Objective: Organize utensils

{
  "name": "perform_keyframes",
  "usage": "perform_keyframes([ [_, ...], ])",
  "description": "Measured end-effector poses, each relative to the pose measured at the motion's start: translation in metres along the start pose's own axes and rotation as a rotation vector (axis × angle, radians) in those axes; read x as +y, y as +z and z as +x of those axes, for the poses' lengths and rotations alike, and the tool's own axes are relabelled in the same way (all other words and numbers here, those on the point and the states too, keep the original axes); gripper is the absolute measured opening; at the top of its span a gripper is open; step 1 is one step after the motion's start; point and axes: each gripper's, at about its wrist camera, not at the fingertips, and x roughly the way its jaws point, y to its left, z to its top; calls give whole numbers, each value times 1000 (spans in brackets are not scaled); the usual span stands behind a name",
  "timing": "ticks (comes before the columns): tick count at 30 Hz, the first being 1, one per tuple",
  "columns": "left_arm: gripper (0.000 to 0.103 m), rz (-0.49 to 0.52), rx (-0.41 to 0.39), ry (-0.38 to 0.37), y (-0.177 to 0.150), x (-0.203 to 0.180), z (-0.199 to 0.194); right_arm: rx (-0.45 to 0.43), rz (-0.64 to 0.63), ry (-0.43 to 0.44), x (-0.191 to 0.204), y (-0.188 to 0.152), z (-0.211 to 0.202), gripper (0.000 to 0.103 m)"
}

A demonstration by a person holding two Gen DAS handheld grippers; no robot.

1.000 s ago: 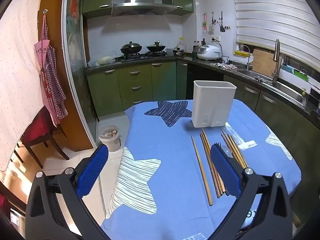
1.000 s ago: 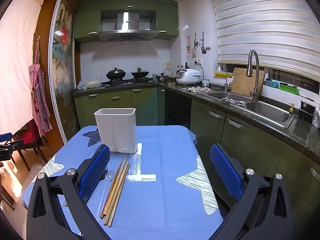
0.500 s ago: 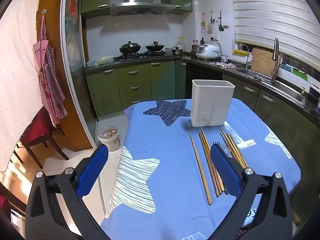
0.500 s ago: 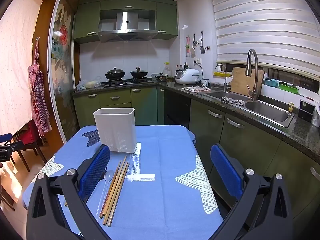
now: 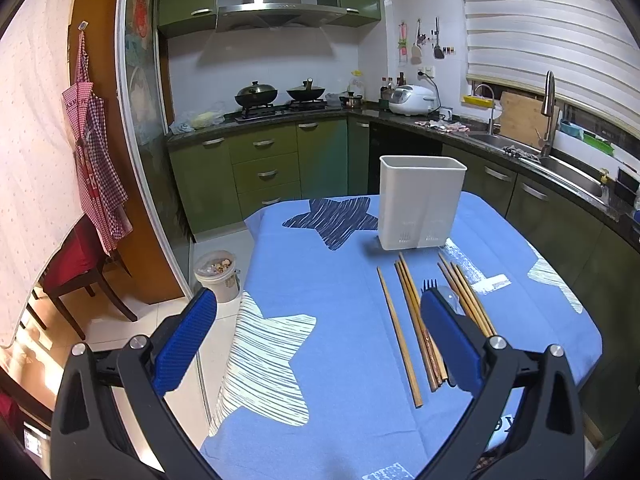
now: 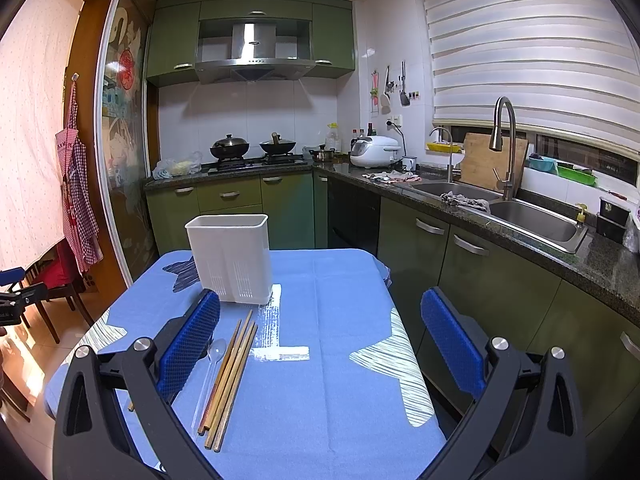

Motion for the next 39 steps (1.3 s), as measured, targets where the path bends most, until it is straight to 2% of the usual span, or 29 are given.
perform_keyframes([
  [10,97,5,-3,-5,-1,-2,0,0,1,2,-8,-6,4,99],
  [21,97,6,-4,-7,-1,-3,0,4,-2,3,5,-8,5,99],
  [39,97,7,-3,-7,2,-3,3,5,1,4,4,-6,4,99],
])
